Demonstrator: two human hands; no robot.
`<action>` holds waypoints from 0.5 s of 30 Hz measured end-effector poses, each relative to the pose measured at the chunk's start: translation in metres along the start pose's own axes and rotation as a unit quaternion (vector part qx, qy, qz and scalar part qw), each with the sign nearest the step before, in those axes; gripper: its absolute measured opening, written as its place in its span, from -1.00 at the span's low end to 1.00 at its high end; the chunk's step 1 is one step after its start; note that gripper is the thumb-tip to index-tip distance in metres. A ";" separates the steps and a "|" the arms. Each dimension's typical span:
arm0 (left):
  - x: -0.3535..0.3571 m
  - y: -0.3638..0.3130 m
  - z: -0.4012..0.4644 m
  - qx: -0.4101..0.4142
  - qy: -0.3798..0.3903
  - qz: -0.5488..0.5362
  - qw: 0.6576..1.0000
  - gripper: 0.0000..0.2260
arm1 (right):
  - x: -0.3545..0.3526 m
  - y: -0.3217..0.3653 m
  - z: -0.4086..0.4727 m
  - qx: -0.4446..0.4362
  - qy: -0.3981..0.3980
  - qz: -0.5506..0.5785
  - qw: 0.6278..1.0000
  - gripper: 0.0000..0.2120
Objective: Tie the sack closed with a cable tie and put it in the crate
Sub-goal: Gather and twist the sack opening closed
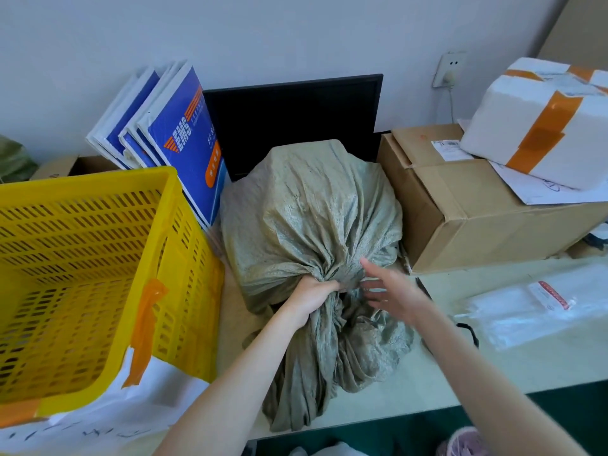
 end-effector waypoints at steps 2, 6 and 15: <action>0.001 0.001 0.001 0.020 0.006 0.015 1.000 -0.82 | 0.007 0.017 0.012 0.036 0.098 -0.059 0.993 -0.25; 0.006 0.002 -0.001 0.090 0.006 0.057 0.994 -0.66 | 0.033 0.045 0.024 0.055 0.180 -0.020 0.982 -0.48; -0.010 -0.002 0.016 0.123 0.003 0.388 0.913 -0.66 | 0.066 0.055 0.051 0.059 0.091 0.064 0.992 -0.71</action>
Point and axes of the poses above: each hand's wrist, its own z-axis towards the middle knuckle, its own x-axis out of the palm, y = z × x, the point moved 4 cm from there along z, towards the middle knuckle, and after that the axes turned 12 degrees about -y, right-handed, at the moved point
